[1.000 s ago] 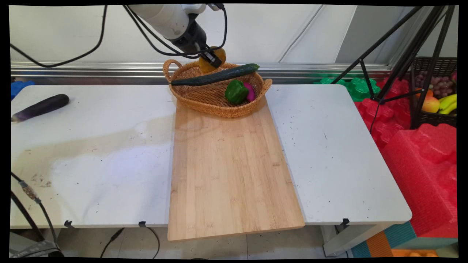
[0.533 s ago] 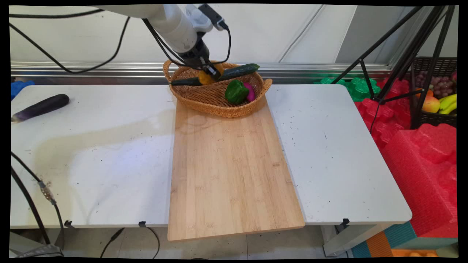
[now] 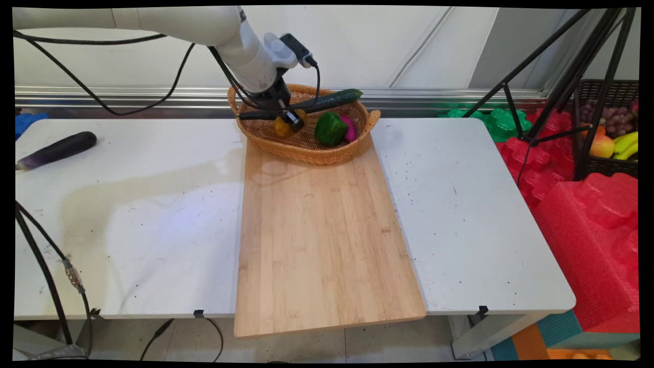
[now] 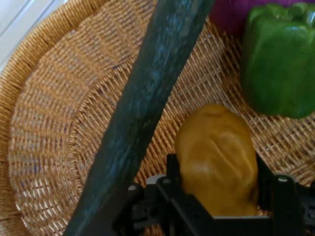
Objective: Place the picked object in the vegetable basket
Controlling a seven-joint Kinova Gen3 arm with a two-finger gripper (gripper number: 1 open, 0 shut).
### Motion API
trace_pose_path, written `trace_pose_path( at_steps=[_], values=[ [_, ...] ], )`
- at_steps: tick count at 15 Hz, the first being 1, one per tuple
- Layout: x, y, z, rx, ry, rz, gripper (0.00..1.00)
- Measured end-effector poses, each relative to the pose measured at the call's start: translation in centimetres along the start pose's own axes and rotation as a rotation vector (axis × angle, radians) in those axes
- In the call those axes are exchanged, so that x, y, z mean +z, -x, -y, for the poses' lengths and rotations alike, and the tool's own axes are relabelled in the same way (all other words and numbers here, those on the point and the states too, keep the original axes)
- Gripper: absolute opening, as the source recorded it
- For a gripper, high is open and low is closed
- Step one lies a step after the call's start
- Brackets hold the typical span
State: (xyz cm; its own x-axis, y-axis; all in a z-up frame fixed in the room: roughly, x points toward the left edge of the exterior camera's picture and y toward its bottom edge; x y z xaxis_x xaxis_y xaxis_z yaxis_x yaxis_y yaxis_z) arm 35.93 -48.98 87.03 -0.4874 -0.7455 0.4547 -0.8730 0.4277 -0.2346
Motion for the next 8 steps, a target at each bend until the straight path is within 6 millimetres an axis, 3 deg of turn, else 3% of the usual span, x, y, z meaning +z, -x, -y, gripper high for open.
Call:
trace_pose_path(
  at_steps=[6,7,8],
  values=[
    [1.5,0.2,0.0,0.034,0.021,0.017,0.0],
    [1.6,0.2,0.0,0.042,0.024,0.014,1.0],
    [1.7,0.1,-0.1,0.047,0.026,0.012,1.0]
  ],
)
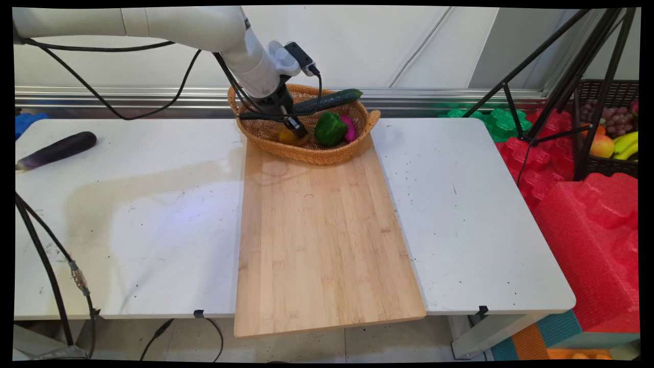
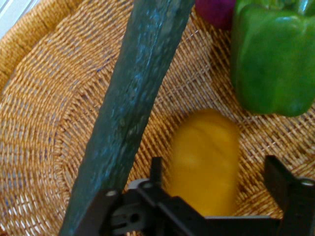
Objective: Place the picked object in the vegetable basket
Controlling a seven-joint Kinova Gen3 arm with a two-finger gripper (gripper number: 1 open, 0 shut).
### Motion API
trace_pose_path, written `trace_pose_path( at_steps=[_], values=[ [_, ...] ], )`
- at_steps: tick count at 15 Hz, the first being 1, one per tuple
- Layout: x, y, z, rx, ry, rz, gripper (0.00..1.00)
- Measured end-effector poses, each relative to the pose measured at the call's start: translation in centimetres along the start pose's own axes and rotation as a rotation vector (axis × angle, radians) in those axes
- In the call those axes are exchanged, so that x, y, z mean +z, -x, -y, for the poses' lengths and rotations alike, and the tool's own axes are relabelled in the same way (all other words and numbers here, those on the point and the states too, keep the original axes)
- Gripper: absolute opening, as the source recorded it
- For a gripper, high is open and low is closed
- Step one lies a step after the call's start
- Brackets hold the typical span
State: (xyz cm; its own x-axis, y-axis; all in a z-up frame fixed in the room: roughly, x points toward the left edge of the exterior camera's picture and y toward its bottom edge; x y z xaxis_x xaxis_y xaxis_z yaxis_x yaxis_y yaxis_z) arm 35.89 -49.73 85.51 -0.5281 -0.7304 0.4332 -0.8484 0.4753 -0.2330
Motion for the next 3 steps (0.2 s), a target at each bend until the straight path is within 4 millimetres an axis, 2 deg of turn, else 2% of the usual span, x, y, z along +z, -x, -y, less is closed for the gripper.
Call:
trace_pose_path(
  at_steps=[3],
  values=[
    [-0.19,-0.39,-0.08,0.027,0.006,-0.021,1.0]
  ],
)
